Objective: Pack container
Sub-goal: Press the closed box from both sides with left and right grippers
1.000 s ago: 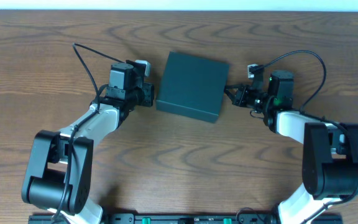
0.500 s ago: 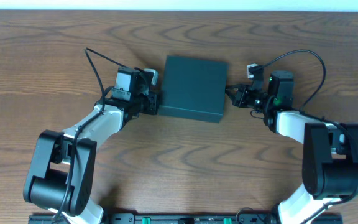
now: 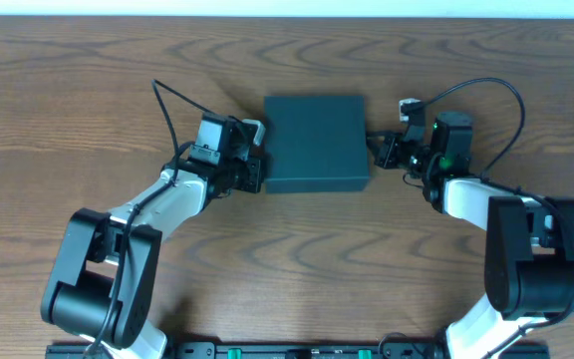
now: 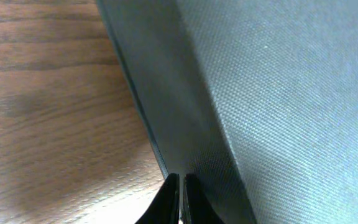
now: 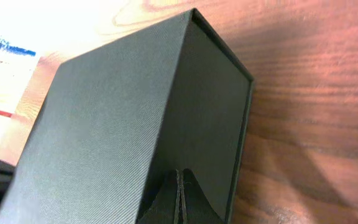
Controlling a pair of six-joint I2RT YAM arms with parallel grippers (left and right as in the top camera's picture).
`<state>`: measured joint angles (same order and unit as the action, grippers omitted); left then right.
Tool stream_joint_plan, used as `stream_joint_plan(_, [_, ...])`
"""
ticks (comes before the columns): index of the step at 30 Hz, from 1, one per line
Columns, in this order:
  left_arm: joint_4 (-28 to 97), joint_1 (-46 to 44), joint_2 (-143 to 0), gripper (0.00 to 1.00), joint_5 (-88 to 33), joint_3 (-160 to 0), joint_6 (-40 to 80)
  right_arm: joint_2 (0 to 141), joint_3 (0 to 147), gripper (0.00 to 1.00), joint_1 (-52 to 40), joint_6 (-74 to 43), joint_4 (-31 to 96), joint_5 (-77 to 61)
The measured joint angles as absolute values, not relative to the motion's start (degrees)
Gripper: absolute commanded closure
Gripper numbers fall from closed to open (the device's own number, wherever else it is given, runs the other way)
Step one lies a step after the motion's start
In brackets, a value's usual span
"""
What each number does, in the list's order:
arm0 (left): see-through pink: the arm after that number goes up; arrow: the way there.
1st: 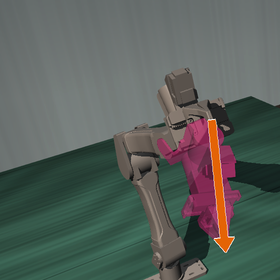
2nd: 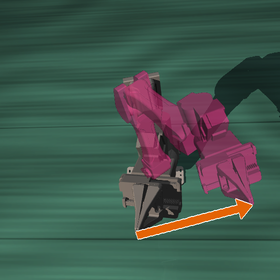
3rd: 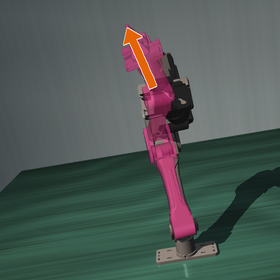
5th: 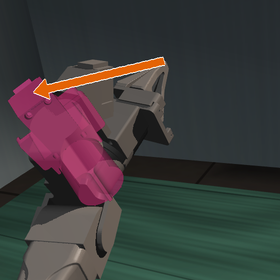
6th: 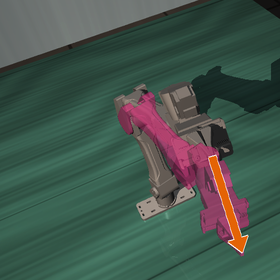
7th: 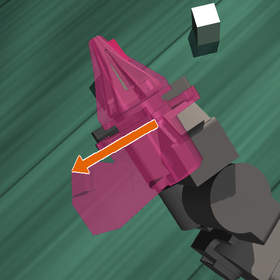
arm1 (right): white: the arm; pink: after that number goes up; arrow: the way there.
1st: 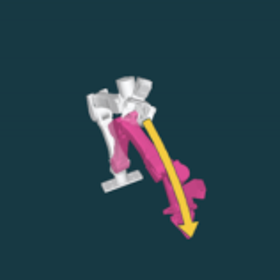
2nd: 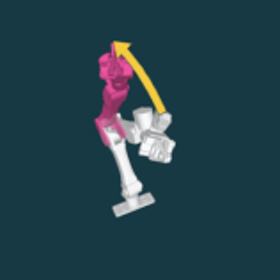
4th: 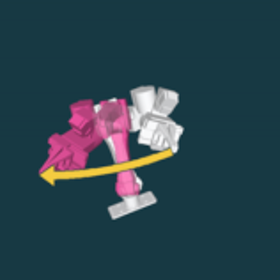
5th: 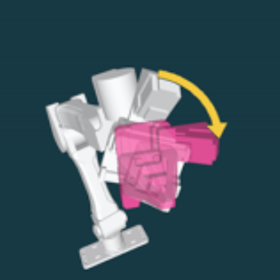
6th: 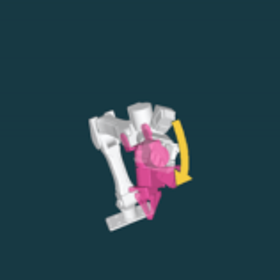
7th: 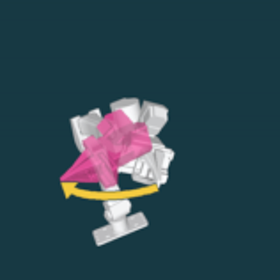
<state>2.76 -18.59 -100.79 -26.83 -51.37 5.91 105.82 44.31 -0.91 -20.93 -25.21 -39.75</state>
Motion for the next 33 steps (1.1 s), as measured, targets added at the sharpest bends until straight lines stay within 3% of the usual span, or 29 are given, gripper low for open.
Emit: stream_joint_plan(33, [-3.73, -16.97, -100.84, 0.93, -23.97, -51.29, 5.76, 105.8, 45.06, 0.99, -3.2, -20.71, -22.9, -37.78])
